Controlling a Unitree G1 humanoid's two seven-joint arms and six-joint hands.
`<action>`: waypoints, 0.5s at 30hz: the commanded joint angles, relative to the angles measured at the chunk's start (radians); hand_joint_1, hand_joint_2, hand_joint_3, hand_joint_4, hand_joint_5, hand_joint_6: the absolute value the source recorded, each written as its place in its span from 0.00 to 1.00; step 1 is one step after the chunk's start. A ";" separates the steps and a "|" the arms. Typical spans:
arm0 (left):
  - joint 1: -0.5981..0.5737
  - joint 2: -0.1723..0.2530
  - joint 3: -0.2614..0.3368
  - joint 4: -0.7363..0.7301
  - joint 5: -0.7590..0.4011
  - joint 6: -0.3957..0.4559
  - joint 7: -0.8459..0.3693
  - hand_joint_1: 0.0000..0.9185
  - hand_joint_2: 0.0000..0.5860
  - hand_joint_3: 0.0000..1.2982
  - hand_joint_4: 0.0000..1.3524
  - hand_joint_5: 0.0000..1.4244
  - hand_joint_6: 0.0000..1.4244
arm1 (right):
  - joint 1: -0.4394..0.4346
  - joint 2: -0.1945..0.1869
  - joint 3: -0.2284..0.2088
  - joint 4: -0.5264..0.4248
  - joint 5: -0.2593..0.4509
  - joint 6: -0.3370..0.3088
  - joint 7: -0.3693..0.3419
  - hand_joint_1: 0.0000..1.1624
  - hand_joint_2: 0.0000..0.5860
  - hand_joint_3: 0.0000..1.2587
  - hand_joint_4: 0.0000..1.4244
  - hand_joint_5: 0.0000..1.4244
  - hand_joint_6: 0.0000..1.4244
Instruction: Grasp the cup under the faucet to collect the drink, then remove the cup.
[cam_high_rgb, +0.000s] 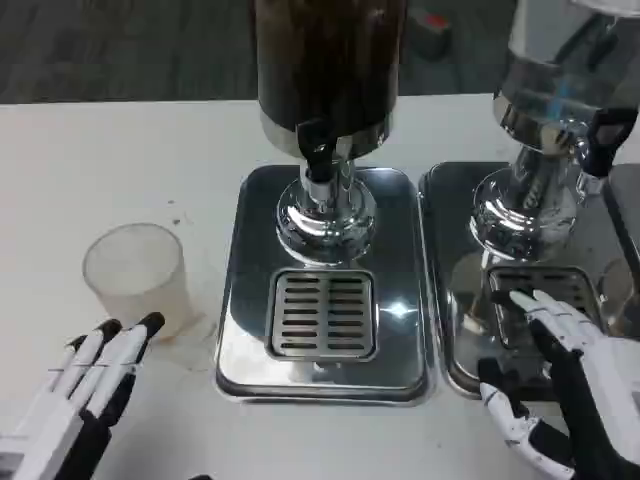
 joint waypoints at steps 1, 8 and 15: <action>0.000 0.011 0.000 0.007 -0.005 0.004 -0.006 0.00 0.12 0.01 0.00 0.00 0.02 | 0.004 0.008 -0.007 0.000 0.006 -0.003 -0.005 0.33 0.78 0.18 0.11 0.12 0.20; 0.004 0.011 0.001 0.007 -0.007 0.004 -0.007 0.00 0.12 0.01 0.00 0.00 0.02 | 0.005 0.010 -0.011 0.000 0.015 -0.002 0.002 0.32 0.79 0.19 0.11 0.12 0.20; 0.003 0.010 -0.002 0.011 -0.013 0.006 -0.014 0.00 0.12 0.01 0.00 0.00 0.02 | 0.004 0.014 -0.014 -0.003 0.022 0.001 0.006 0.32 0.79 0.19 0.12 0.12 0.20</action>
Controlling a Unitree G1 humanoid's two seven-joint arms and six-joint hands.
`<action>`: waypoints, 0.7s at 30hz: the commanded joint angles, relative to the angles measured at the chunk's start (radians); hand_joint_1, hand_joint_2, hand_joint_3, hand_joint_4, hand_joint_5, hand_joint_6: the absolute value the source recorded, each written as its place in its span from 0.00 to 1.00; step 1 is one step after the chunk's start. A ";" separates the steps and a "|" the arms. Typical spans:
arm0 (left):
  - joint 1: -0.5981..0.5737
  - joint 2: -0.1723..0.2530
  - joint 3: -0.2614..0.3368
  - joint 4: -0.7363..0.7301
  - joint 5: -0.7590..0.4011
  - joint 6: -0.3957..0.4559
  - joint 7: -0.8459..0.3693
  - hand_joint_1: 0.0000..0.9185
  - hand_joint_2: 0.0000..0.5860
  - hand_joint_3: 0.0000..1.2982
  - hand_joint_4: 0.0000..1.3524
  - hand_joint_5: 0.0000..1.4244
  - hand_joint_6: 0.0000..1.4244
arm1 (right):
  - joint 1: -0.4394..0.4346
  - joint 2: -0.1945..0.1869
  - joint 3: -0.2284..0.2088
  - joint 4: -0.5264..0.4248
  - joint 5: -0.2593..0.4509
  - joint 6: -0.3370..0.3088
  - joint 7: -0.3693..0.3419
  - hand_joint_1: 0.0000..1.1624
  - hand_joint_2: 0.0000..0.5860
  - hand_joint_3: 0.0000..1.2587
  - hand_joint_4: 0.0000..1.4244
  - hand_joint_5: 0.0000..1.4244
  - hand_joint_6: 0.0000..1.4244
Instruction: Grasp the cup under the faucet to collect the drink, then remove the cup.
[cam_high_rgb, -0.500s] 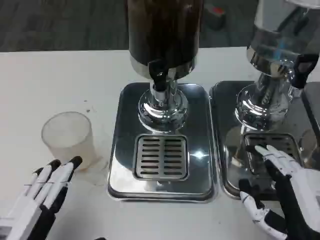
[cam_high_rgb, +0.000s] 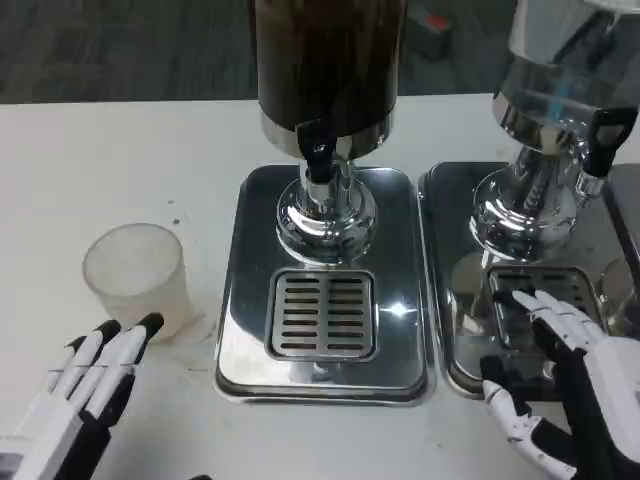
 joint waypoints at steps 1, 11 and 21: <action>0.001 0.012 -0.001 0.010 -0.014 0.005 -0.016 0.00 0.12 0.01 0.00 0.00 0.02 | 0.005 0.010 -0.007 -0.006 0.011 0.003 0.008 0.32 0.79 0.19 0.12 0.12 0.20; -0.006 0.020 0.004 0.025 -0.033 -0.009 -0.026 0.00 0.12 0.01 0.00 0.00 0.03 | 0.007 0.028 -0.007 -0.023 0.001 0.015 0.022 0.31 0.79 0.20 0.12 0.13 0.21; 0.005 0.005 0.028 0.039 -0.046 -0.066 0.058 0.00 0.11 0.01 0.00 0.01 0.04 | -0.006 0.031 -0.010 -0.013 0.008 0.014 0.029 0.31 0.79 0.20 0.12 0.13 0.21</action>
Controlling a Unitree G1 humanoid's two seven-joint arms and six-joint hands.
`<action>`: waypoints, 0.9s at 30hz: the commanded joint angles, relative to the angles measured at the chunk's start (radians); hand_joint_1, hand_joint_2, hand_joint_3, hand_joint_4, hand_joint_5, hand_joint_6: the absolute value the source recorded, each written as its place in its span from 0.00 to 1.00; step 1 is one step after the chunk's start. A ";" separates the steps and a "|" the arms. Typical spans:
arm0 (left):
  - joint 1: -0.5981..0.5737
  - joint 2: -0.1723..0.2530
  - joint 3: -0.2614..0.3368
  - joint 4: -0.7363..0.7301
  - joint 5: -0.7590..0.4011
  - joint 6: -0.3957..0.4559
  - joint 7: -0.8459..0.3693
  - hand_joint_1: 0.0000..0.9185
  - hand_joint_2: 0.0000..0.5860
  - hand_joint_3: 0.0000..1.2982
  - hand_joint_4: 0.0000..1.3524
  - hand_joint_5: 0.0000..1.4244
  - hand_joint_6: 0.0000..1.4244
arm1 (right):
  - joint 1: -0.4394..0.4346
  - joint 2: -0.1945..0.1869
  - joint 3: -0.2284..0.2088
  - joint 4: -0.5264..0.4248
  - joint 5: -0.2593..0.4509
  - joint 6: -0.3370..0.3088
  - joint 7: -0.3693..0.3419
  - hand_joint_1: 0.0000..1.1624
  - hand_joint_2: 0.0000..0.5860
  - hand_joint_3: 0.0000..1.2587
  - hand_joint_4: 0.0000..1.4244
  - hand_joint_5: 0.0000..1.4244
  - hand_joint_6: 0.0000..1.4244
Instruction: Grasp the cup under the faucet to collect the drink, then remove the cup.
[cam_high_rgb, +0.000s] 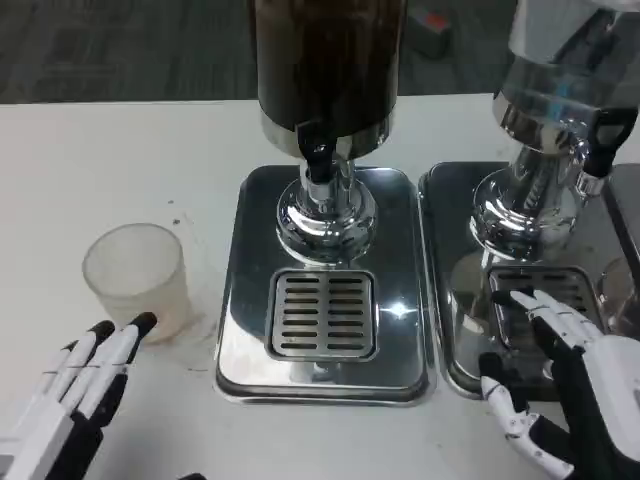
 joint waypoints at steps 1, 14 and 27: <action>0.006 -0.004 0.029 0.016 -0.013 -0.038 0.055 0.00 0.11 0.01 0.00 0.01 0.04 | -0.010 0.004 -0.008 0.001 0.010 0.006 0.008 0.31 0.79 0.20 0.12 0.13 0.21; -0.076 -0.016 0.059 0.107 -0.172 -0.086 0.004 0.00 0.02 0.00 0.00 0.06 0.09 | -0.025 -0.007 -0.014 0.039 0.034 -0.015 0.001 0.31 0.79 0.21 0.12 0.13 0.22; -0.183 -0.017 0.076 0.116 -0.263 -0.012 -0.128 0.03 0.00 0.03 0.00 0.10 0.11 | -0.038 -0.010 -0.010 0.045 0.050 -0.020 0.012 0.31 0.79 0.21 0.13 0.14 0.23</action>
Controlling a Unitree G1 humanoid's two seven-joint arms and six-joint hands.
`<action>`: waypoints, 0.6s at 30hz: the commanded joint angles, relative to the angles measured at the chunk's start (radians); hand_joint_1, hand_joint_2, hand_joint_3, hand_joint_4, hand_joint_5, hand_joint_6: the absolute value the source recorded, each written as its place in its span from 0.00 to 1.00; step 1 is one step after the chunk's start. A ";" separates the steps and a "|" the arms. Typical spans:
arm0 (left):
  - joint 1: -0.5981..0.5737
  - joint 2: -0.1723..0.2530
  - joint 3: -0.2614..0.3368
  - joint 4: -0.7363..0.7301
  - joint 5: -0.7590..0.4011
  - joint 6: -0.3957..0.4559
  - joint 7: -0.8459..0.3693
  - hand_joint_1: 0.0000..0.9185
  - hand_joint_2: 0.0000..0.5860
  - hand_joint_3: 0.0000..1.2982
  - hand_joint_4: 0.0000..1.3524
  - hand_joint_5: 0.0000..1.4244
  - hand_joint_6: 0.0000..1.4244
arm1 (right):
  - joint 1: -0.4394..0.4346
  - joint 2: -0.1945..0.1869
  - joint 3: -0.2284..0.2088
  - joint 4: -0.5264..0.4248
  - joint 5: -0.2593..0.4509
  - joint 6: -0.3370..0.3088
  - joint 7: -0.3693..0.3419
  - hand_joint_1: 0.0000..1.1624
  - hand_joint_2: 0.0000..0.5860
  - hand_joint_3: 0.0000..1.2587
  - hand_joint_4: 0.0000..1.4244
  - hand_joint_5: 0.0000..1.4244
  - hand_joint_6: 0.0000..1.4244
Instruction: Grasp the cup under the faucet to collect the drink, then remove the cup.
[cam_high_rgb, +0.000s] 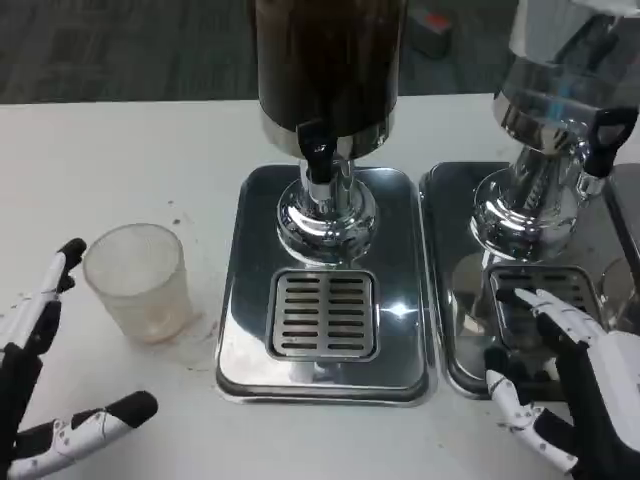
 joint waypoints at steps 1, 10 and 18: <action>-0.052 0.003 0.004 0.021 -0.045 0.036 -0.060 0.03 0.00 0.03 0.00 0.10 0.11 | -0.006 -0.002 0.004 0.005 0.006 -0.013 0.005 0.31 0.79 0.21 0.13 0.14 0.23; -0.195 0.016 -0.002 0.136 -0.088 0.069 -0.146 0.04 0.00 0.04 0.01 0.11 0.12 | -0.005 0.005 0.007 0.002 0.006 -0.008 0.003 0.31 0.79 0.21 0.14 0.15 0.23; -0.294 0.021 -0.028 0.241 -0.109 0.065 -0.205 0.04 0.00 0.01 0.00 0.11 0.12 | 0.002 0.008 0.006 -0.005 0.006 -0.006 0.003 0.31 0.79 0.21 0.15 0.15 0.23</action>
